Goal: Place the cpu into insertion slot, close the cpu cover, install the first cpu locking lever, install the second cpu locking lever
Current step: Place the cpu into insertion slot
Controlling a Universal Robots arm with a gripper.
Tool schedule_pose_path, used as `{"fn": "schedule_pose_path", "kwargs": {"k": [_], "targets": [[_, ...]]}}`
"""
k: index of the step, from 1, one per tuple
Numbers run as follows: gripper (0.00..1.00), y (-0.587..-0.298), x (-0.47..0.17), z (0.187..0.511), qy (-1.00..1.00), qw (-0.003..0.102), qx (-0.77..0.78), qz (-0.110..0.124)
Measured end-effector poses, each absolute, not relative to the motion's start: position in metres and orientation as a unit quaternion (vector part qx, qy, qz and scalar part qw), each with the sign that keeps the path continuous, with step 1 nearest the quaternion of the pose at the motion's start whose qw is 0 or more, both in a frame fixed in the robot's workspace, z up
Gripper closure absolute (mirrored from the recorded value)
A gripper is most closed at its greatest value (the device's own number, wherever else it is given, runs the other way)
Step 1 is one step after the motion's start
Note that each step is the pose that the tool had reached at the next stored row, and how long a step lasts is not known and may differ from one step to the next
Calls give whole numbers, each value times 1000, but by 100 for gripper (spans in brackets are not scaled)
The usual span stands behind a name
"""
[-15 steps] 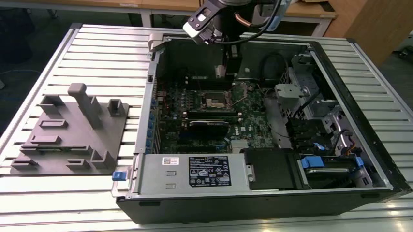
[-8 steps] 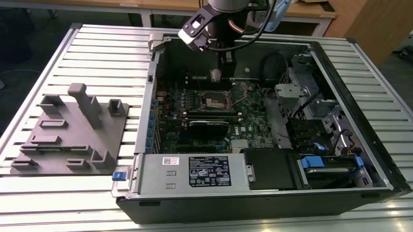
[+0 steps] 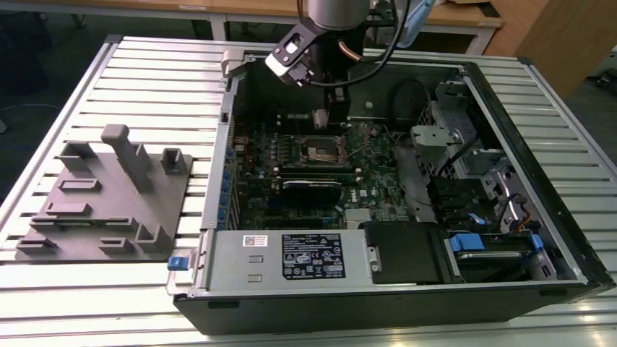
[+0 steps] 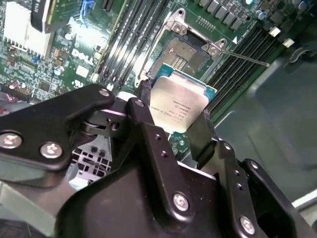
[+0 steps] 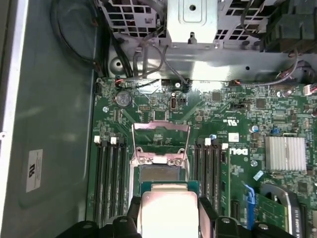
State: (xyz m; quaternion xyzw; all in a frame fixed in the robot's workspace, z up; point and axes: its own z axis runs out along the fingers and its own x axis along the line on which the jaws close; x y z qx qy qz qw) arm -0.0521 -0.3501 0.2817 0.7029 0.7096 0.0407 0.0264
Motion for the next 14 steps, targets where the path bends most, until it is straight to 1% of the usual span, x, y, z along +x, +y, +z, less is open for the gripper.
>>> {"fn": "schedule_pose_path", "kwargs": {"k": [14], "targets": [[46,-346,-52,256,701,27,711,40]]}}
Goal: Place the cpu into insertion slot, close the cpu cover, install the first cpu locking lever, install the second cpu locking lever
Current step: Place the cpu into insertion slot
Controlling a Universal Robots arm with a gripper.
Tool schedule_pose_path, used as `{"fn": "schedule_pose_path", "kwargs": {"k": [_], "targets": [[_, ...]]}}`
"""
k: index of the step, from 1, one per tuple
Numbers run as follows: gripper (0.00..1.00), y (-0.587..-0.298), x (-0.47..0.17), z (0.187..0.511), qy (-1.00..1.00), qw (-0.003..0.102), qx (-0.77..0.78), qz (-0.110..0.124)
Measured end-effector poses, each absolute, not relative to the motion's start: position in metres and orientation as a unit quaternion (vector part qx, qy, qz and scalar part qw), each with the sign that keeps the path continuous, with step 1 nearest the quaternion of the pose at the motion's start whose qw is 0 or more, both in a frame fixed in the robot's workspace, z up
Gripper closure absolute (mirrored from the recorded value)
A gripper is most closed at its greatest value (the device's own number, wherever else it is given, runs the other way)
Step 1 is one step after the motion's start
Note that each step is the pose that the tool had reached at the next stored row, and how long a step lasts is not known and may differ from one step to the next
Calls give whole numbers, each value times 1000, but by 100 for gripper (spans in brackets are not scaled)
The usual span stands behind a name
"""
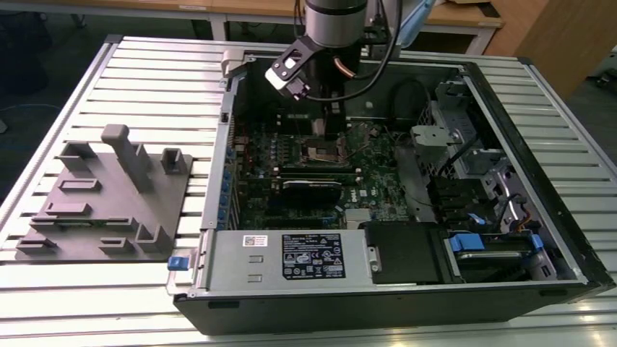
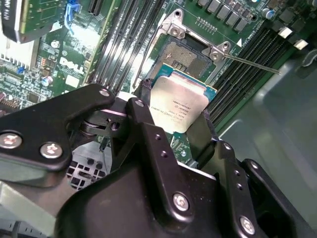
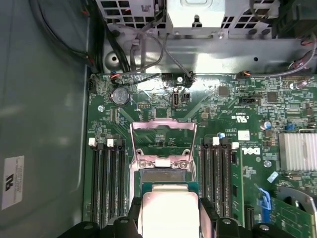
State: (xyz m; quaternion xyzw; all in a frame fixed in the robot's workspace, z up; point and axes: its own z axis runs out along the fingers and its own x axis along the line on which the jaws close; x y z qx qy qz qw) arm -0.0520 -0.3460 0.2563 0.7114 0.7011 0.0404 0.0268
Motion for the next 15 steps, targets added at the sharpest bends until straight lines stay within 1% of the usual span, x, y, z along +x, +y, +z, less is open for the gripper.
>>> {"fn": "schedule_pose_path", "kwargs": {"k": [15], "targets": [[46,-343,-52,229,701,27,711,40]]}}
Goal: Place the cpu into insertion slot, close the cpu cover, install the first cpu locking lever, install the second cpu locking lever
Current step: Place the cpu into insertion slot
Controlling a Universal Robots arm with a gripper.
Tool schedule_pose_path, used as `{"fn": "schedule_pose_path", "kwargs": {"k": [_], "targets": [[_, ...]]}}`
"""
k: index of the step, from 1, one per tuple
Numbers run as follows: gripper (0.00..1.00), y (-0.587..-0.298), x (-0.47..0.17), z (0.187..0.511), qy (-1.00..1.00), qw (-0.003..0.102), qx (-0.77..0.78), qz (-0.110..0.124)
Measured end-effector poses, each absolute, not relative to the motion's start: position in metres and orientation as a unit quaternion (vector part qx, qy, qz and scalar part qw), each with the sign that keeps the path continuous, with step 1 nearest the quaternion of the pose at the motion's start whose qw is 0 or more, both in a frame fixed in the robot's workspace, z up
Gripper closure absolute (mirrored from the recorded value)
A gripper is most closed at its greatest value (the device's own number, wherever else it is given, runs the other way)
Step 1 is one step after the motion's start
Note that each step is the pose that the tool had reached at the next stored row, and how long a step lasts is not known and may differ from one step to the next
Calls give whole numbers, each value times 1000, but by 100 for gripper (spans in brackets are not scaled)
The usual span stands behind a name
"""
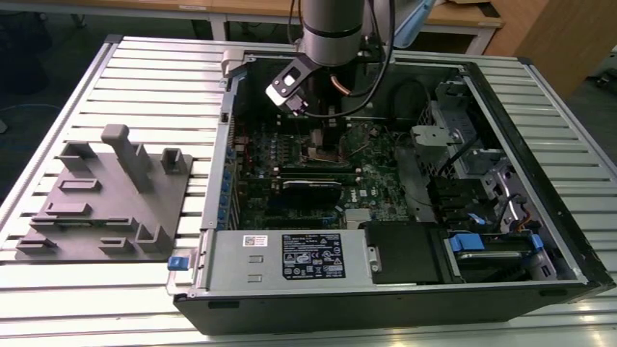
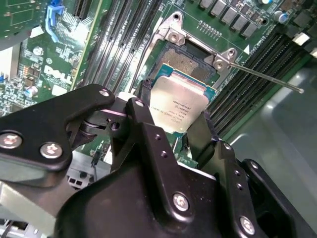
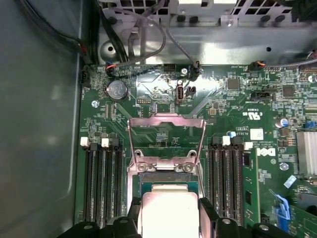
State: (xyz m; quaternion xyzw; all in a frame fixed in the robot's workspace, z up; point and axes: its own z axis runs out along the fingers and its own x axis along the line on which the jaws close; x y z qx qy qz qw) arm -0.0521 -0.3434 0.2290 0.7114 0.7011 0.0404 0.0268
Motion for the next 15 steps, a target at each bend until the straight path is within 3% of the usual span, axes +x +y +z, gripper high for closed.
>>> {"fn": "schedule_pose_path", "kwargs": {"k": [15], "targets": [[46,-343,-52,220,701,27,711,40]]}}
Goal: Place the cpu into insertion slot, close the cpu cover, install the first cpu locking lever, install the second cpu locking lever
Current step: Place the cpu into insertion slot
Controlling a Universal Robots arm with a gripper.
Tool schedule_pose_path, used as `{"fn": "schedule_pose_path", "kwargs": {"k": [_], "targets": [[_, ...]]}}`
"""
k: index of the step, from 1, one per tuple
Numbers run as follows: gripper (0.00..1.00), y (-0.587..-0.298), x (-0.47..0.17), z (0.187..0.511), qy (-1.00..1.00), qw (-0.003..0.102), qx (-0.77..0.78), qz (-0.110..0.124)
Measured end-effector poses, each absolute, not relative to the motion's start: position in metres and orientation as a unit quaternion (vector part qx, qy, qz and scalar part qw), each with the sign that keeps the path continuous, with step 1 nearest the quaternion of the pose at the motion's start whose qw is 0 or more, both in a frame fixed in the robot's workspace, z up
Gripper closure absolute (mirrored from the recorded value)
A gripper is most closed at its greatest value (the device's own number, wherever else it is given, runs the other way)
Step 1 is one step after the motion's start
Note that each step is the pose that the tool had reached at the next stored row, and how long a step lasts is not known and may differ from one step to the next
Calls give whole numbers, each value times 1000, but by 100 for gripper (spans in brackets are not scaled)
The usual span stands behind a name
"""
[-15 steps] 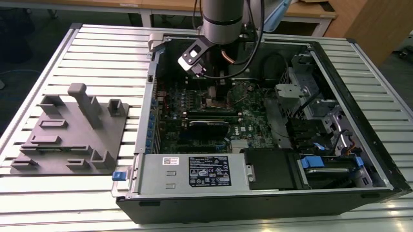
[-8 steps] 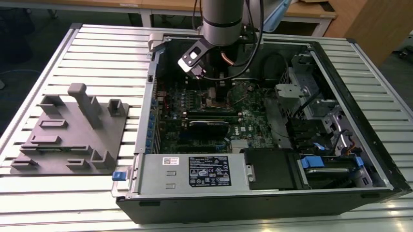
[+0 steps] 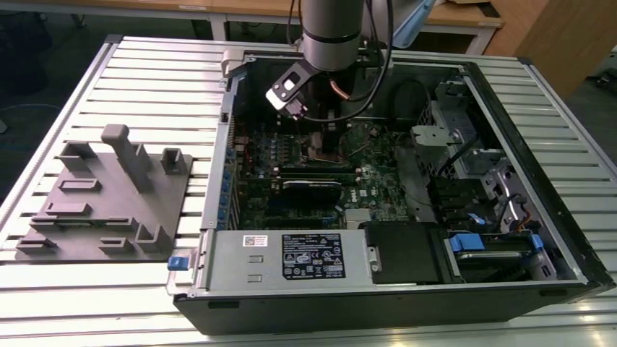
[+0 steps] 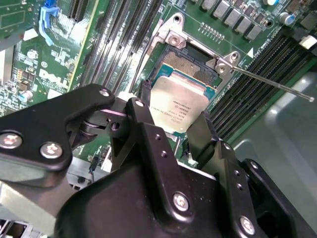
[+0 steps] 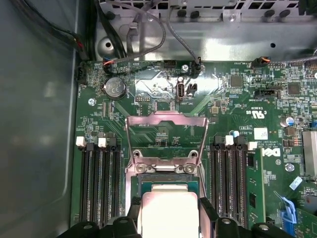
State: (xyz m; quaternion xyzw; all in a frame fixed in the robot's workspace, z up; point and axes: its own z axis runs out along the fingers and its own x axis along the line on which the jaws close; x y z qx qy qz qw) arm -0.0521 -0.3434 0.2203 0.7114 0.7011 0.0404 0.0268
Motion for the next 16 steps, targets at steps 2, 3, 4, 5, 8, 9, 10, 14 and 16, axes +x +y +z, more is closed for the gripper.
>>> {"fn": "schedule_pose_path", "kwargs": {"k": [2,3,4,5,8,9,10,14,16], "targets": [[46,-343,-52,218,701,27,711,40],[46,-343,-52,218,701,27,711,40],[46,-343,-52,218,701,27,711,40],[46,-343,-52,218,701,27,711,40],[46,-343,-52,217,701,27,711,40],[46,-343,-52,217,701,27,711,40],[46,-343,-52,217,701,27,711,40],[46,-343,-52,217,701,27,711,40],[46,-343,-52,216,701,27,711,41]]}}
